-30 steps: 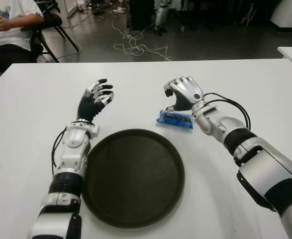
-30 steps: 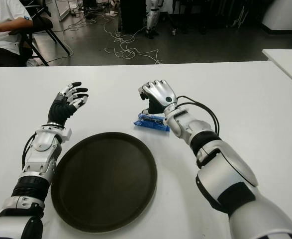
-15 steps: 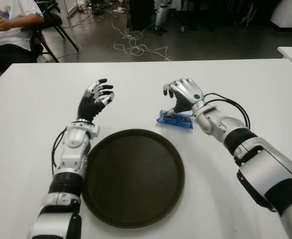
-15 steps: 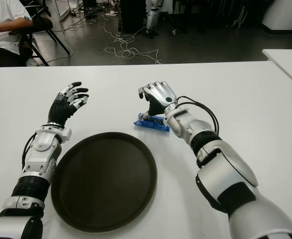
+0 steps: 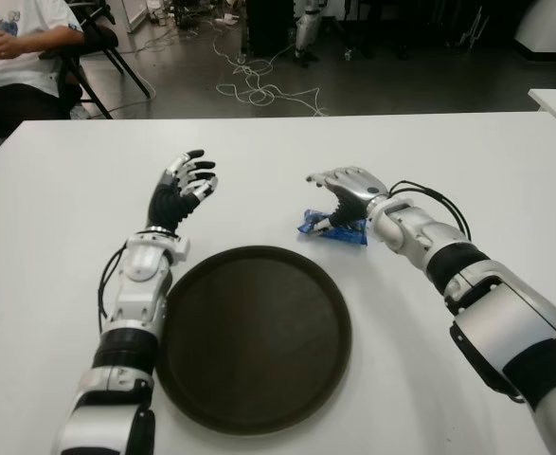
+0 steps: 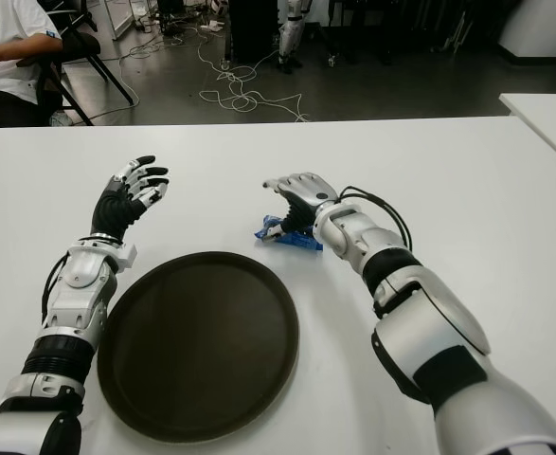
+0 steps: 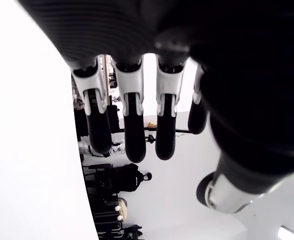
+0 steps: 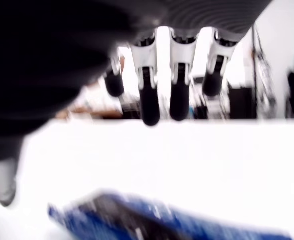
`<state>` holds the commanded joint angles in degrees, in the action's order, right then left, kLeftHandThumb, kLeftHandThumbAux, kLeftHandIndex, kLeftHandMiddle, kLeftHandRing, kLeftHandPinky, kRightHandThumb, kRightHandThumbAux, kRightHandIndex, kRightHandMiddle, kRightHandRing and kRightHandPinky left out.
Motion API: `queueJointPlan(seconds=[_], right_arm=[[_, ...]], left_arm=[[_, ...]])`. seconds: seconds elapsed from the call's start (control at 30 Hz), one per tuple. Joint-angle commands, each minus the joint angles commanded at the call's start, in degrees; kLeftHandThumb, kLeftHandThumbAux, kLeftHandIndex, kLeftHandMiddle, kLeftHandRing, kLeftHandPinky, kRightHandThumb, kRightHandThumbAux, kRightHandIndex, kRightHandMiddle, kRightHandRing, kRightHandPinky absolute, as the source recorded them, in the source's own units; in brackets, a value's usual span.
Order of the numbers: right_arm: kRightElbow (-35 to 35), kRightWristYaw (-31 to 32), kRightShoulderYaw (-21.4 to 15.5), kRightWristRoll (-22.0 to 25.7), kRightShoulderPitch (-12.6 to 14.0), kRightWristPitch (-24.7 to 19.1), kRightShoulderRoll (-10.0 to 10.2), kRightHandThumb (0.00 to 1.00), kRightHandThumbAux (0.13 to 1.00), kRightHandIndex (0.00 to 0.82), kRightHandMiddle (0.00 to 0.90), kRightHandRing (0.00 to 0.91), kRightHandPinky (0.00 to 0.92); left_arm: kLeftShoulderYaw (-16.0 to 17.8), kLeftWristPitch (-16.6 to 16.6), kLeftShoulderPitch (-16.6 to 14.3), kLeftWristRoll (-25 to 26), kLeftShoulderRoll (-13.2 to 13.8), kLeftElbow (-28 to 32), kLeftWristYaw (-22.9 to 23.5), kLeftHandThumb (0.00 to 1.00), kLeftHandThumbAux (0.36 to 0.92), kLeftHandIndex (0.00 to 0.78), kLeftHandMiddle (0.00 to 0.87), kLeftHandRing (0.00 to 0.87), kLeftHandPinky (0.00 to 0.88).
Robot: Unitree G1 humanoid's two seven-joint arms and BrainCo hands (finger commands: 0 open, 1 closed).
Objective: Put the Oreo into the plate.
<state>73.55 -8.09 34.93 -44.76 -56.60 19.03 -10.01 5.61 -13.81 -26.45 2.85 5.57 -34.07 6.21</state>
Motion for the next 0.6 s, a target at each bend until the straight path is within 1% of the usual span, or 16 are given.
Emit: queueJointPlan(seconds=[0.1,0.33,0.6], right_arm=[[-0.02,1.25,0.17,-0.19,-0.03,-0.72,0.0,0.0,0.422,0.0,0.0,0.0,0.0],[1.13,3.1,1.05,-0.94,0.51,-1.4,-0.25,0.0,0.371,0.0,0.0,0.0,0.0],[1.74,5.33,1.62,-1.1,0.47,-1.63,-0.17,0.0,0.355,0.0,0.0,0.0,0.0]], left_arm=[[0.21,-0.05,-0.02,0.45,-0.14,-0.07,0.2,0.241,0.742,0.206,0.285,0.267,0.278],[0.3,-0.27,0.07,0.62,-0.36,0.24,0.21,0.259,0.745,0.21,0.295,0.281,0.29],[0.29,-0.1,0.22,0.67,-0.6,0.71,0.04,0.252,0.753,0.204,0.296,0.278,0.282]])
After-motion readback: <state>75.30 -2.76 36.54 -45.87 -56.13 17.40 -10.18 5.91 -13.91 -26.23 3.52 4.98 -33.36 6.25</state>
